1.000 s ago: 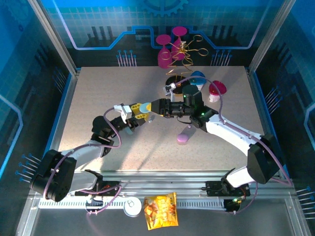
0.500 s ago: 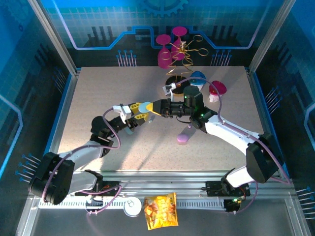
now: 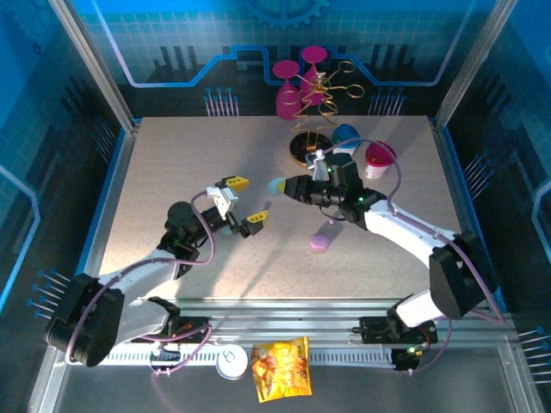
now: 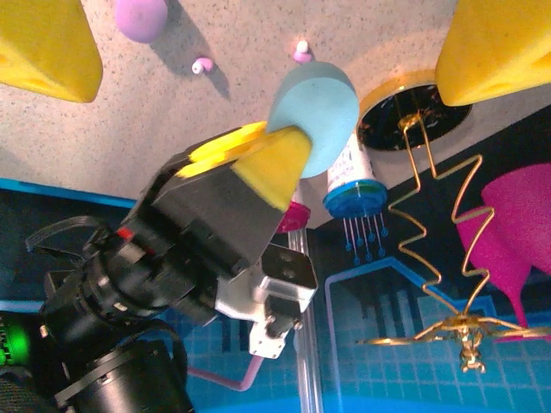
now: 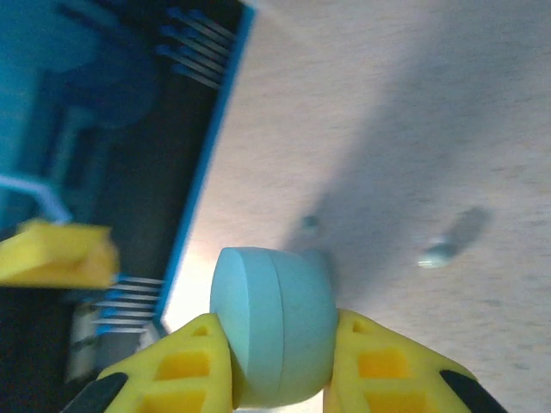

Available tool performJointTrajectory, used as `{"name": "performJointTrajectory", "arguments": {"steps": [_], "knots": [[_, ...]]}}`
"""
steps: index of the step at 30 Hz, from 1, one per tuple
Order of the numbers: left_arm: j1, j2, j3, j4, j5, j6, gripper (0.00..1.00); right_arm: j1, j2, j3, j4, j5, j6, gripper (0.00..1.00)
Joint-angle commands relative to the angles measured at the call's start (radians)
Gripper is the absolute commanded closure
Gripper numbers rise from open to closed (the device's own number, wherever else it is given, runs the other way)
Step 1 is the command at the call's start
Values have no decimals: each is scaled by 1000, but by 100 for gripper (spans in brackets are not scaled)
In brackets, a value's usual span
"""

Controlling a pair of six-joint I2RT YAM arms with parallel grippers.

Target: Insert the wireless bluetooth earbuds into the charging case

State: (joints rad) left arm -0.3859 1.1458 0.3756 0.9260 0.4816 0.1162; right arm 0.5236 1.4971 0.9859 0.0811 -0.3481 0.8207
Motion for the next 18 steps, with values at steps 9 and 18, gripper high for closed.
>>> {"name": "performJointTrajectory", "arguments": {"steps": [9,18], "knots": [[-31,-115,-72,-251,-144,105,1,2,387,234,-119,231,-171,84],[-33,-137,-74,-246,-149,92,1,25,534,323,-122,258,-152,74]]}}
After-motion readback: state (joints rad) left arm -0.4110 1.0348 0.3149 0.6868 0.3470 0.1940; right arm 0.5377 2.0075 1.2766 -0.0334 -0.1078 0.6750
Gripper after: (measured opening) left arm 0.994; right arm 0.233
